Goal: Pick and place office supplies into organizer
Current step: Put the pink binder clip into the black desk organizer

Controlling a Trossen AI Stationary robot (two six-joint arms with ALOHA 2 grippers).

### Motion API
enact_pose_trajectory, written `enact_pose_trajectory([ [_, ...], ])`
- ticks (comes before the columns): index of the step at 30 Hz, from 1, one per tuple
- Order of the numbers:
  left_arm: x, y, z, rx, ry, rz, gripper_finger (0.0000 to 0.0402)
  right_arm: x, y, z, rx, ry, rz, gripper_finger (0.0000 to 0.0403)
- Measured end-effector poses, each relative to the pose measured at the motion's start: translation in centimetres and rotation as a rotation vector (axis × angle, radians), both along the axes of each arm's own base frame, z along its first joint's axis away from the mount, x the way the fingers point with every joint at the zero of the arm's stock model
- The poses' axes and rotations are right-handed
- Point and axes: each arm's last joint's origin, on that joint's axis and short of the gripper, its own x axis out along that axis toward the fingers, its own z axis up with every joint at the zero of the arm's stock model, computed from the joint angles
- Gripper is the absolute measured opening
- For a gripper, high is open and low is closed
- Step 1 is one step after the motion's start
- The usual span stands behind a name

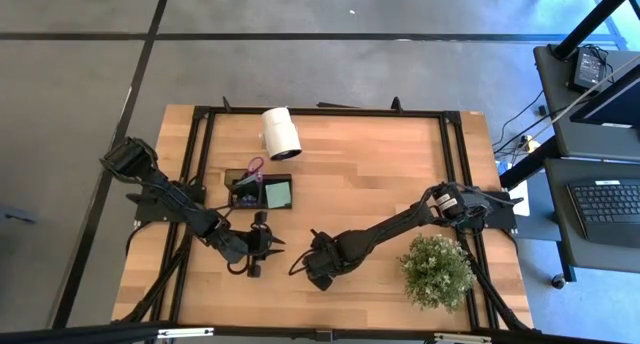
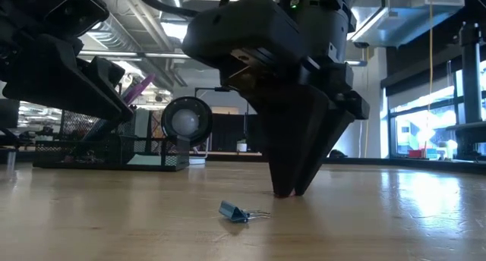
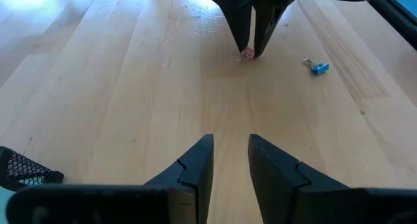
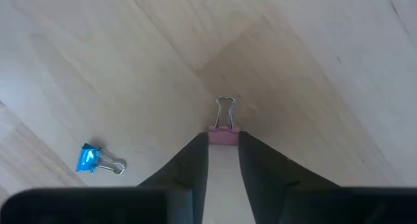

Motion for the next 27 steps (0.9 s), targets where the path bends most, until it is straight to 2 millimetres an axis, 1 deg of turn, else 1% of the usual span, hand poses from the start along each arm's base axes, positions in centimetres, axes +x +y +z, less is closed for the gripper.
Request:
enact_pose_trajectory([
  [6,0.00,0.00,0.00,0.000,0.000,0.000,0.0090,-0.11,-0.05,-0.02,-0.006,0.011,0.000,0.0068],
  [9,0.00,0.00,0.00,0.000,0.000,0.000,0.0090,-0.18,-0.10,0.00,-0.011,0.020,0.003,0.0068],
  [13,0.00,0.00,0.00,0.000,0.000,0.000,0.0090,-0.17,-0.20,-0.03,-0.058,0.003,0.065,0.0073],
  [23,0.01,-0.02,0.02,0.004,-0.002,-0.004,0.0090,-0.17,-0.24,-0.05,-0.091,-0.010,0.067,0.0062],
  [27,-0.10,-0.20,0.62,0.028,-0.030,-0.037,0.0090,-0.15,-0.29,-0.05,-0.098,-0.012,0.088,0.0061],
])
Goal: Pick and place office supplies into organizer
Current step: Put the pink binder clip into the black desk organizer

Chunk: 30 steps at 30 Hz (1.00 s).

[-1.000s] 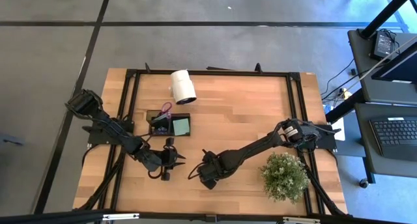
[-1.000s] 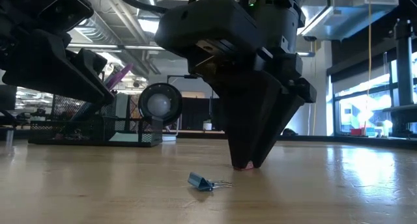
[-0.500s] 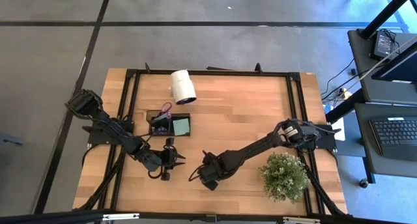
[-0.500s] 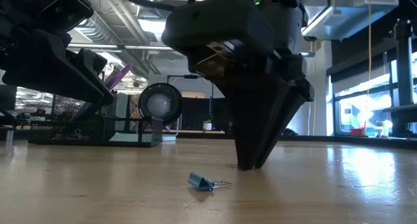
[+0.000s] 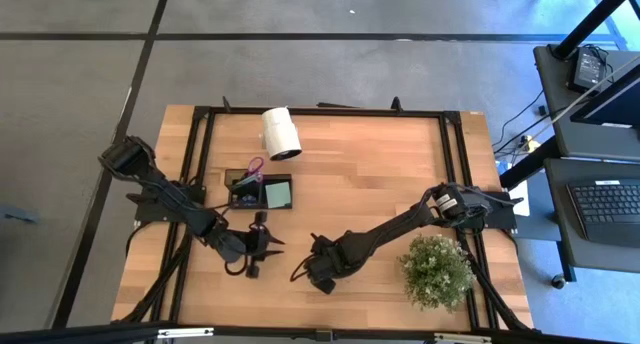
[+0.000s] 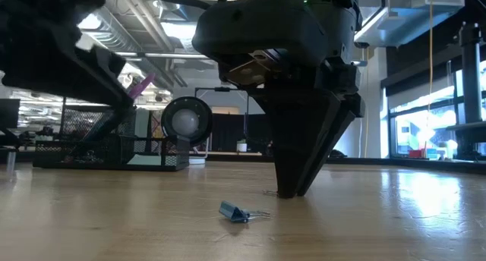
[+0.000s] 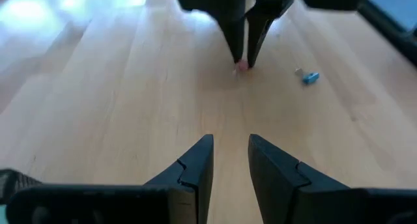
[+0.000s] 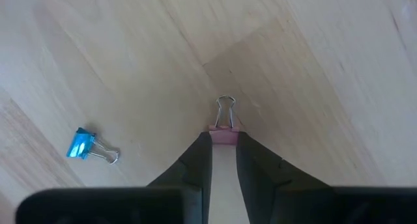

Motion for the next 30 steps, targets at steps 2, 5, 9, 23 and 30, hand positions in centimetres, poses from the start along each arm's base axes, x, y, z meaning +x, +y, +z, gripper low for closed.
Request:
enact_pose_trajectory([
  [2,-0.2,-0.1,0.5,-0.013,-0.018,-0.009,0.0090,0.0,0.0,0.0,-0.003,-0.001,0.004,0.0061],
  [5,-0.5,-0.3,1.4,-0.046,-0.042,-0.041,0.0090,0.0,-0.1,0.0,-0.020,-0.007,0.021,0.0061],
  [9,-1.1,-0.7,2.6,-0.083,-0.080,-0.077,0.0090,0.0,-0.1,0.3,-0.027,-0.019,0.027,0.0061],
  [23,-2.7,-0.8,5.8,-0.141,-0.186,-0.133,0.0090,0.1,-0.3,1.4,-0.040,-0.070,0.043,0.0061],
  [30,-3.2,-0.3,7.2,-0.146,-0.249,-0.143,0.0090,1.7,-0.7,1.8,-0.024,-0.205,0.081,0.0063],
])
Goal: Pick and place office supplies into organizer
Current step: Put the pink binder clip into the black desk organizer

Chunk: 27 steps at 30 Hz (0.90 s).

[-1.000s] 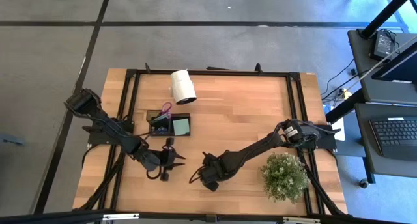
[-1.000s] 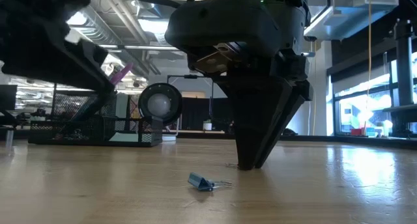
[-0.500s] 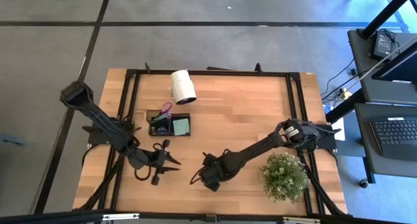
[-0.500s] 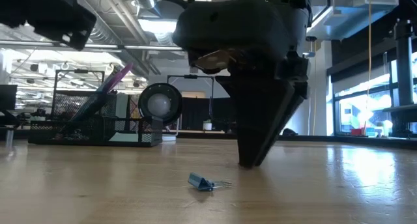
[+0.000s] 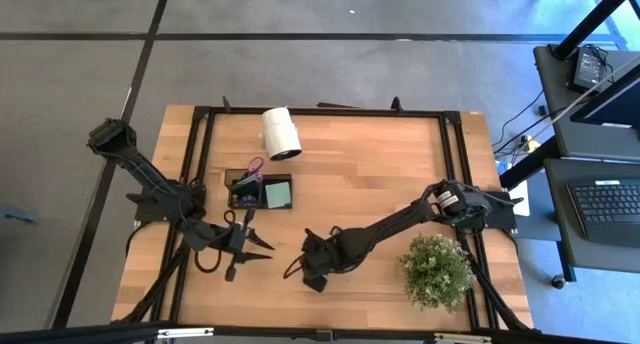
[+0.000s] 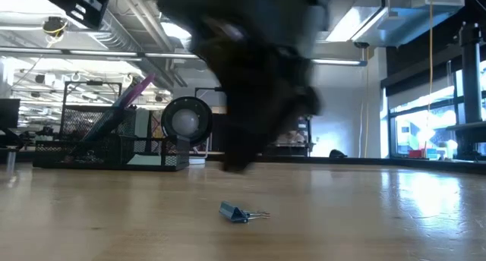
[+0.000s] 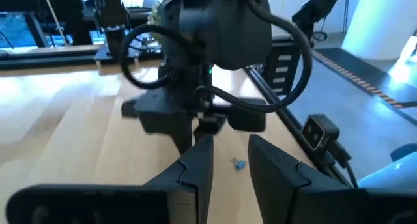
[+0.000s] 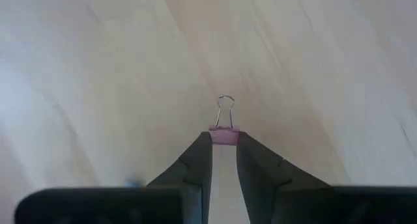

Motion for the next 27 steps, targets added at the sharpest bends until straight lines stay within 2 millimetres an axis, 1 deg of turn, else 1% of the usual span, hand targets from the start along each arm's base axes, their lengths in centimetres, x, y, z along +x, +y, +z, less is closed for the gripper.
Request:
enact_pose_trajectory([
  [3,-0.1,0.1,0.3,-0.008,-0.009,0.000,0.0090,1.5,-0.4,0.5,0.014,-0.127,0.050,0.0063],
  [7,-0.1,0.1,0.3,-0.008,-0.009,0.000,0.0090,3.7,-1.2,1.8,0.016,-0.353,0.130,0.0064],
  [11,-0.1,0.1,0.3,-0.008,-0.010,0.000,0.0090,5.4,-2.2,3.0,-0.074,-0.540,0.195,0.0064],
  [13,-0.1,0.1,0.3,-0.009,-0.011,-0.001,0.0090,6.1,-2.8,3.0,-0.120,-0.597,0.216,0.0064],
  [18,-0.1,0.1,0.5,-0.002,-0.026,-0.014,0.0090,7.6,-4.1,1.5,-0.191,-0.669,0.243,0.0064],
  [24,-0.3,-0.2,0.5,0.019,-0.031,-0.037,0.0090,8.6,-5.7,-1.3,-0.225,-0.650,0.229,0.0064],
  [27,-0.6,-0.5,0.5,0.019,-0.031,-0.052,0.0090,9.1,-6.6,-2.2,-0.234,-0.665,0.216,0.0064],
])
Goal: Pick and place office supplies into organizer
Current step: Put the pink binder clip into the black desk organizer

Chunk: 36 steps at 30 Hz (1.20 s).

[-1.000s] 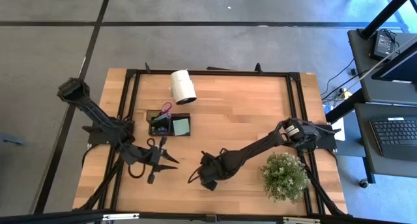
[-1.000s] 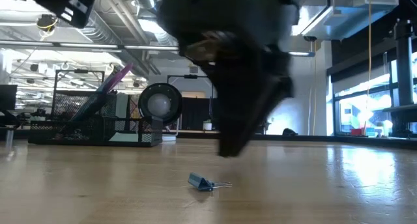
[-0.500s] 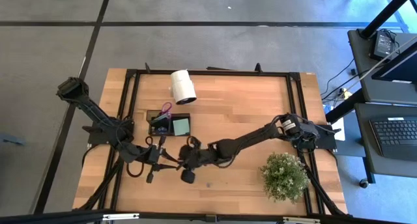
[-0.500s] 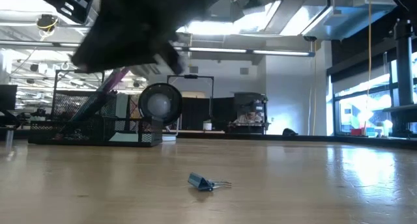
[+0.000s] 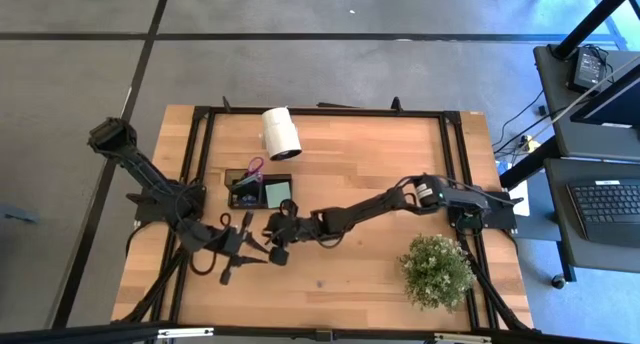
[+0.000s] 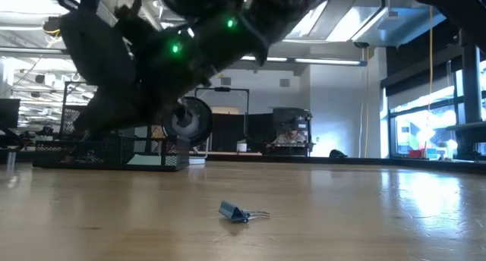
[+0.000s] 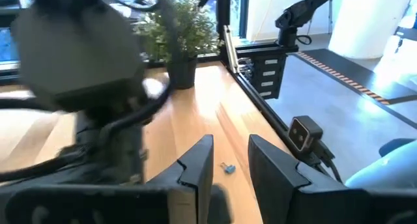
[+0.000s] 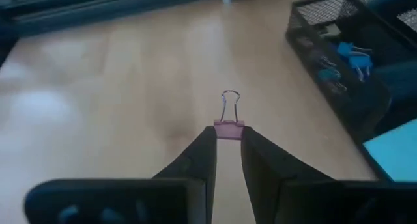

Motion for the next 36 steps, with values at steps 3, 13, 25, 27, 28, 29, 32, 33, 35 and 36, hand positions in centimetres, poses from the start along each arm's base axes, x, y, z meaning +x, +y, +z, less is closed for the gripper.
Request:
enact_pose_trajectory([
  [3,-0.2,-0.2,0.0,0.000,0.000,-0.014,0.0090,0.4,-0.8,-0.9,0.015,-0.006,-0.025,0.0064],
  [13,-0.6,-0.8,0.0,0.000,0.006,-0.088,0.0090,1.1,-2.5,-2.2,0.049,-0.060,-0.070,0.0064],
  [25,-0.7,-0.8,0.0,0.000,0.007,-0.092,0.0090,1.1,-2.4,-2.3,0.067,-0.044,-0.080,0.0064],
  [27,-0.7,-0.8,0.0,0.000,0.007,-0.092,0.0090,1.0,-2.4,-2.4,0.065,-0.032,-0.079,0.0064],
  [28,-0.7,-0.8,0.0,0.000,0.007,-0.092,0.0090,1.0,-2.4,-2.5,0.066,-0.027,-0.081,0.0064],
  [29,-0.7,-0.8,0.0,0.000,0.007,-0.091,0.0090,0.9,-2.4,-2.5,0.068,-0.020,-0.083,0.0065],
  [32,-0.7,-0.8,0.0,0.000,0.007,-0.091,0.0090,0.8,-2.4,-2.7,0.085,-0.001,-0.096,0.0065],
  [33,-0.7,-0.8,0.0,0.000,0.007,-0.091,0.0090,0.8,-2.4,-2.7,0.083,0.002,-0.094,0.0065],
  [35,-0.7,-0.8,0.0,0.000,0.007,-0.091,0.0090,0.8,-2.3,-2.7,0.090,0.006,-0.080,0.0065],
  [36,-0.7,-0.8,0.0,0.000,0.007,-0.091,0.0090,0.8,-2.3,-2.7,0.094,0.008,-0.077,0.0065],
])
